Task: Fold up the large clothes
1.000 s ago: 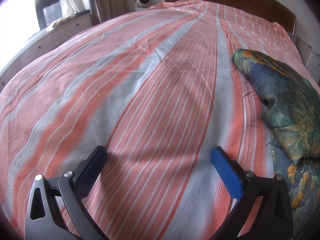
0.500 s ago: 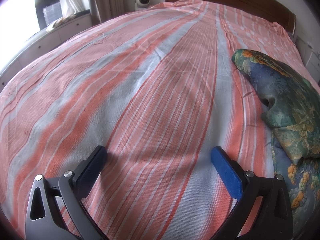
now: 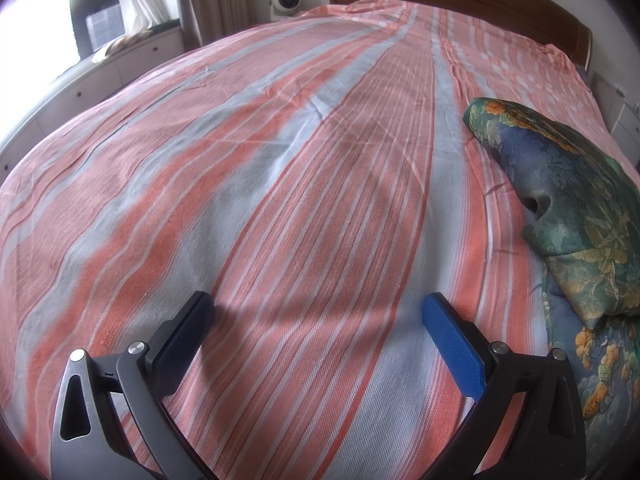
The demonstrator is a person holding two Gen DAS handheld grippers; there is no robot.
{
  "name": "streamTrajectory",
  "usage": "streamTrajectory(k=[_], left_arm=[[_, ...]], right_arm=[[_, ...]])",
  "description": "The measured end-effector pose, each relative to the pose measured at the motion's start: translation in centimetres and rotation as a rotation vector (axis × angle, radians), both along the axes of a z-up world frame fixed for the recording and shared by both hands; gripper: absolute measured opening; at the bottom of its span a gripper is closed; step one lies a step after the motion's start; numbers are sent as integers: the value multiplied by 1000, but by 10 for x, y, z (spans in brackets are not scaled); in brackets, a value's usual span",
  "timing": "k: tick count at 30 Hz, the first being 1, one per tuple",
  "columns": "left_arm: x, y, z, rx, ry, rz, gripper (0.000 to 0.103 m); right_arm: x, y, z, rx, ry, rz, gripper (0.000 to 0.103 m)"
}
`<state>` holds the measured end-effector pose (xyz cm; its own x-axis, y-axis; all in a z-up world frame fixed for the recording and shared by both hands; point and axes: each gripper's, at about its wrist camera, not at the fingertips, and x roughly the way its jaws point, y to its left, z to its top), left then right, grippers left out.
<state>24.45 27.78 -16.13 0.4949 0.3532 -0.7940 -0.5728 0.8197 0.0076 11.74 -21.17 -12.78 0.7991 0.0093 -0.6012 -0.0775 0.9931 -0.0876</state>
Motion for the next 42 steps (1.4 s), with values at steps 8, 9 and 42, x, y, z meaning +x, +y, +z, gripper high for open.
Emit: streamTrajectory(k=[8,9,42], left_arm=[[0,0,0,0,0,0,103],[0,0,0,0,0,0,103],[0,-1,0,0,-2,1,103]], right_arm=[[0,0,0,-2,-2,1,102],[0,0,0,-2,-1,1,102],[-3,16,-5,-69,-14,24,102]])
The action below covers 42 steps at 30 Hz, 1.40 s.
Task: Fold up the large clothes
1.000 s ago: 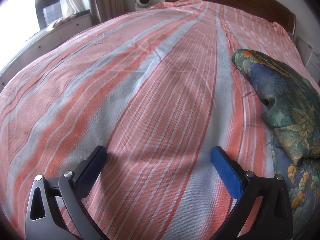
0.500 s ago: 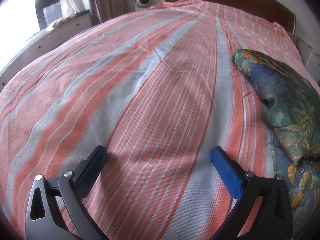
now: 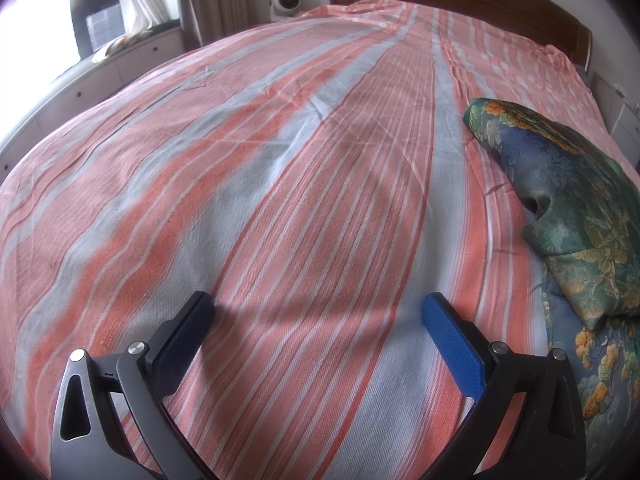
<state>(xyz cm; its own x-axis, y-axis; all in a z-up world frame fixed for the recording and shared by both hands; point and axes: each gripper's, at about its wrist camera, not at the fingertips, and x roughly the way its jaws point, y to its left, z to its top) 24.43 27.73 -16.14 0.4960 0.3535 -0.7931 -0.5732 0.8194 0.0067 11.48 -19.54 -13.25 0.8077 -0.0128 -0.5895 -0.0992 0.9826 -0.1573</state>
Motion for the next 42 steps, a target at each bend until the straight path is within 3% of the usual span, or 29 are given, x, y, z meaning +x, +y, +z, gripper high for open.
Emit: streamTrajectory(k=[19,26,28,31,34,36,38,39,42], left_arm=[[0,-1,0,1,9,2,103],[-9,-3,14,-74,77,-76,102],[-28,-15,32,-127,54,-135,102],[-68,-46,61,-209,19,-311,102],[-107,-81,63,-318,70,-487,102],[-124,-100,51,-349,126,-549,102],[-135,-115,37,-341,176,-573,102],[-139,-119,30,-224,192,-679,102],[-146,-123,24,-215,173,-676,102]], right_arm=[[0,2,-2,-2,6,8,102],[4,1,-2,14,16,15,102],[5,-10,5,59,18,14,102],[4,-59,36,196,-21,-63,102],[9,-125,63,314,-37,-146,102],[18,-159,68,341,9,-167,102],[28,-184,60,371,112,-150,102],[34,-195,49,410,197,-129,102],[38,-210,27,482,335,-105,102]])
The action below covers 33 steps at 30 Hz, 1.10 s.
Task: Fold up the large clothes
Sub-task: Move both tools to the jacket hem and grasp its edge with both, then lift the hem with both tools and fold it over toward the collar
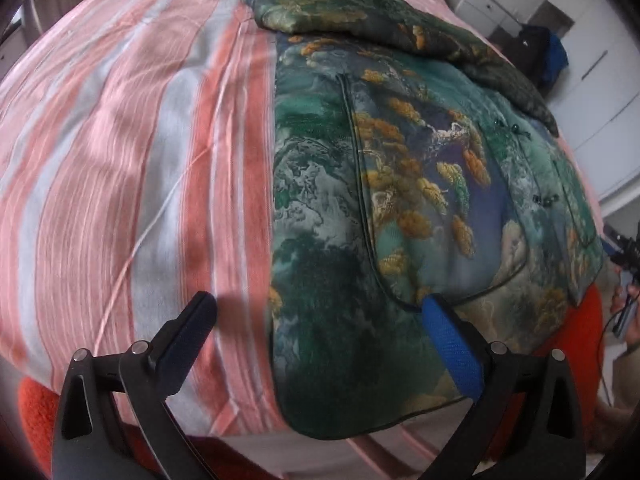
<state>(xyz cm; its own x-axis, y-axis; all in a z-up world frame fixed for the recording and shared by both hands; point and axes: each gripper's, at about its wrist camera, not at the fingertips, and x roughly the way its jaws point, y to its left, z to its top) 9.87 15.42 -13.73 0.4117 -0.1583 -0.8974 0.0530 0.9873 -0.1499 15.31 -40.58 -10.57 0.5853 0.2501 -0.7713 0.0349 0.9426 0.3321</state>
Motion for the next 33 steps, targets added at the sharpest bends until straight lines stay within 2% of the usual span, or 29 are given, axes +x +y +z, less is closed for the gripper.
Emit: streamTrajectory(k=[2,3,4,6,7,8,9,10,12,15,19,23,25,26,27,28,29,30,31,32,33], left_arm=[[-3,-4,0,-16,14,-18,97],[-5,-8,-1,-9,33,-33,86],[-1,-8,0,7,51,-50,79],[-3,-20,2,47,75,-96,54],[-4,-25,3,77,72,-104,46],[-5,-28,4,100,67,-106,27],[-5,-28,6,96,65,-106,18],[-4,-27,8,67,68,-97,15],[-3,-21,15,0,70,-73,11],[-3,-8,34,-107,44,-57,10],[21,8,81,-231,-6,-68,10],[90,5,145,-243,-95,-74,10],[149,-7,177,-217,-169,-36,11],[172,-12,187,-223,-194,-14,17],[200,-14,197,-221,-214,0,28],[231,-18,203,-187,-210,0,43],[250,-19,205,-138,-211,26,76],[266,-17,206,-69,-231,82,91],[272,-12,206,-46,-247,108,91],[276,-6,203,-61,-251,112,91],[276,5,198,-105,-245,109,91]], right_arm=[[-1,-2,-9,46,52,30,100],[-1,0,-11,69,61,58,96],[0,3,-13,79,70,81,87],[4,13,-18,38,121,130,76],[5,19,-22,-23,159,143,65],[6,23,-23,-57,185,154,58],[7,25,-22,-69,204,167,41],[7,26,-19,-71,222,185,28],[7,28,-8,-52,229,219,16],[8,28,16,-11,225,250,14],[25,22,55,131,175,260,13],[83,14,108,219,69,242,13],[123,13,129,221,2,211,13],[145,14,138,219,-32,193,13],[174,15,144,221,-70,170,13],[201,15,148,244,-105,144,15],[233,15,147,283,-136,111,18],[250,16,144,294,-143,85,36],[266,15,139,289,-145,31,76],[279,12,132,264,-137,-50,93],[284,10,128,265,-134,-79,100]])
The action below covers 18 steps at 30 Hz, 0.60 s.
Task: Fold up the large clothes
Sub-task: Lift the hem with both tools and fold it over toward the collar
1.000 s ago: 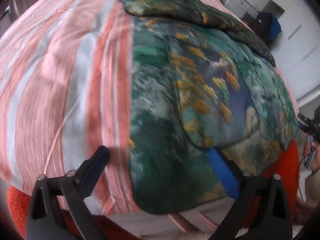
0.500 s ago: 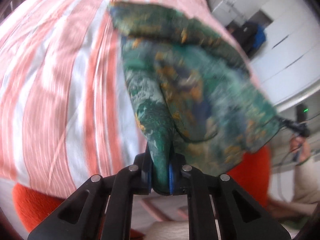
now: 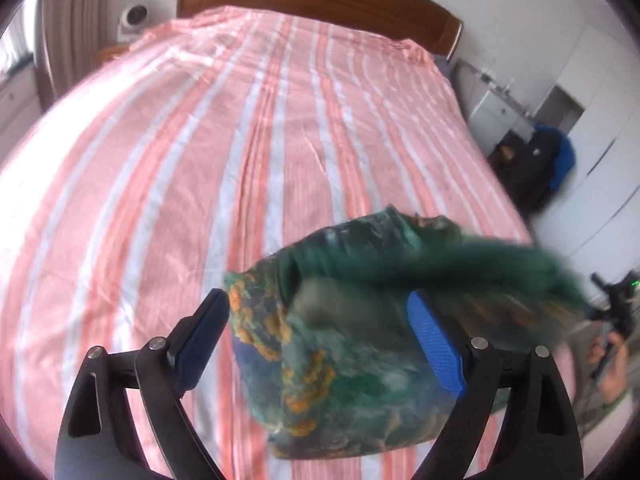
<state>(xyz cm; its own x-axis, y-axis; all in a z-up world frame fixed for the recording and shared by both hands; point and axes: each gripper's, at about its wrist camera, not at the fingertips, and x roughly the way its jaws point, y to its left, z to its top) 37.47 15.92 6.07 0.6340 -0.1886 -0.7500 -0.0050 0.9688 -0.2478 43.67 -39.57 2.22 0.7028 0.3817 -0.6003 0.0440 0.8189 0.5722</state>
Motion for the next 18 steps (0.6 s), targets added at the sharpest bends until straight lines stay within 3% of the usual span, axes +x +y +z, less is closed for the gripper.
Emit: streamTrajectory(k=[1,2,7,8,10,11,13,14,15,18], left_arm=[[-5,10,-7,-130,56,137,92],[-6,16,-17,-154,57,140,93],[19,14,-79,-154,163,170,92],[27,7,-93,-163,187,170,88],[33,-6,-108,-168,213,144,60],[35,-15,-113,-156,231,123,13],[39,-34,-110,-34,238,105,9],[38,-39,-99,18,200,89,8],[35,-43,-85,51,158,80,8],[36,-41,-46,79,34,107,8]], right_arm=[[3,-2,-6,14,4,-2,100],[7,-2,-12,8,14,10,100],[26,22,-44,-186,72,101,100],[32,30,-51,-205,87,116,100],[46,50,-72,-262,120,149,95],[52,58,-83,-292,136,156,87],[62,77,-103,-385,192,194,31],[63,86,-103,-476,203,180,19],[65,90,-97,-507,188,171,16],[58,94,-44,-530,24,131,13]])
